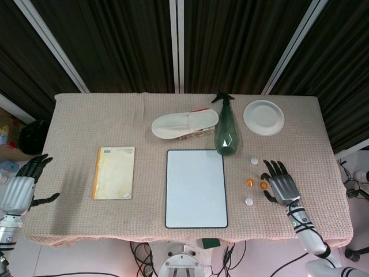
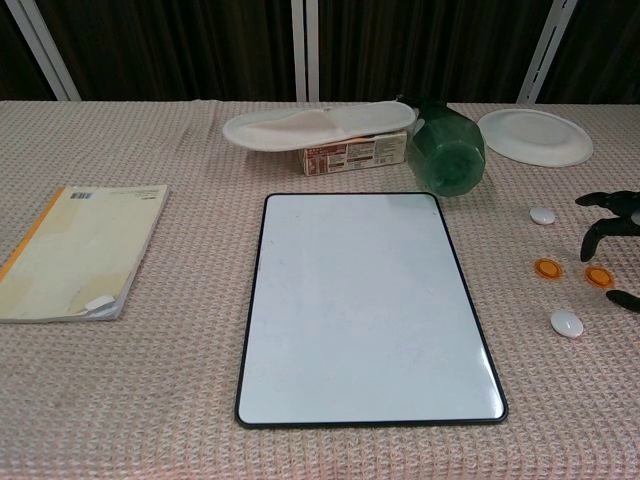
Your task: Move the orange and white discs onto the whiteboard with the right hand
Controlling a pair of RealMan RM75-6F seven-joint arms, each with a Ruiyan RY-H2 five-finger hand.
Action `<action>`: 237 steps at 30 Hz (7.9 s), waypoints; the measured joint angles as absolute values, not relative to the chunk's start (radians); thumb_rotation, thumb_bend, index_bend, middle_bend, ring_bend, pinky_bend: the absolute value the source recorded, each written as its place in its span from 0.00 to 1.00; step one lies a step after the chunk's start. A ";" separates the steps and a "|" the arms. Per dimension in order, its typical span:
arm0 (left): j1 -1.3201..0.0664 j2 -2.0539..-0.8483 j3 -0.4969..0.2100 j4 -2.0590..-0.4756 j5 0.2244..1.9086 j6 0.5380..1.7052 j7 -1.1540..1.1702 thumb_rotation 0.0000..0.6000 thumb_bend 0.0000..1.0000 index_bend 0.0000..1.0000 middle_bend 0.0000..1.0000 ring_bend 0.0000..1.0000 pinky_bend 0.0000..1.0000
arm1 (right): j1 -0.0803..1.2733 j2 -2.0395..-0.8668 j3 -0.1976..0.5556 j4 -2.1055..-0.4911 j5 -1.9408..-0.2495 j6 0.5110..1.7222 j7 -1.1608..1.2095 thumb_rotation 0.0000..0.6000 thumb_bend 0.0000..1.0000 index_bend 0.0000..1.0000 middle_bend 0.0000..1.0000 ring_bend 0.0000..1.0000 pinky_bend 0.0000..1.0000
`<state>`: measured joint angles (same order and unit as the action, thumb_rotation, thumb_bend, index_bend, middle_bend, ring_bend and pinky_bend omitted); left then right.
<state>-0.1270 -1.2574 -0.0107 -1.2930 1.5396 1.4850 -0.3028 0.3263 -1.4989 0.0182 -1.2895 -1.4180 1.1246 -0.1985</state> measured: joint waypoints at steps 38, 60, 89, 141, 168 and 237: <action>-0.123 -1.245 -0.021 -1.298 1.526 1.472 -0.308 1.00 0.00 0.13 0.09 0.09 0.18 | 0.615 -1.565 0.128 -1.537 -1.526 0.965 -0.430 1.00 0.34 0.57 0.02 0.00 0.00; -0.116 -1.238 -0.023 -1.269 1.519 1.466 -0.346 1.00 0.00 0.13 0.09 0.09 0.18 | 0.754 -1.759 0.133 -1.387 -1.383 0.849 -0.583 1.00 0.29 0.38 0.02 0.00 0.00; -0.139 -1.242 -0.018 -1.304 1.543 1.442 -0.311 1.00 0.00 0.13 0.09 0.09 0.18 | 0.452 -1.428 -0.052 -1.473 -1.472 1.233 -0.361 1.00 0.28 0.36 0.03 0.00 0.00; -0.141 -1.248 -0.013 -1.279 1.526 1.421 -0.325 1.00 0.00 0.13 0.09 0.09 0.18 | 0.510 -1.520 0.008 -1.379 -1.589 1.148 -0.247 1.00 0.32 0.59 0.05 0.00 0.00; -0.128 -1.261 -0.025 -1.237 1.535 1.472 -0.365 1.00 0.00 0.14 0.09 0.09 0.17 | 0.693 -1.674 0.108 -1.449 -1.350 0.889 -0.624 1.00 0.32 0.62 0.05 0.00 0.00; -0.127 -1.268 -0.013 -1.211 1.541 1.463 -0.394 1.00 0.00 0.14 0.09 0.09 0.17 | 0.768 -1.700 0.063 -1.447 -1.257 0.901 -0.646 1.00 0.20 0.32 0.04 0.00 0.00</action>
<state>-0.1267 -1.2681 -0.0131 -1.2110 1.5406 1.4634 -0.3940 0.7683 -1.7001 0.0631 -1.4470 -1.2570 0.9006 -0.6462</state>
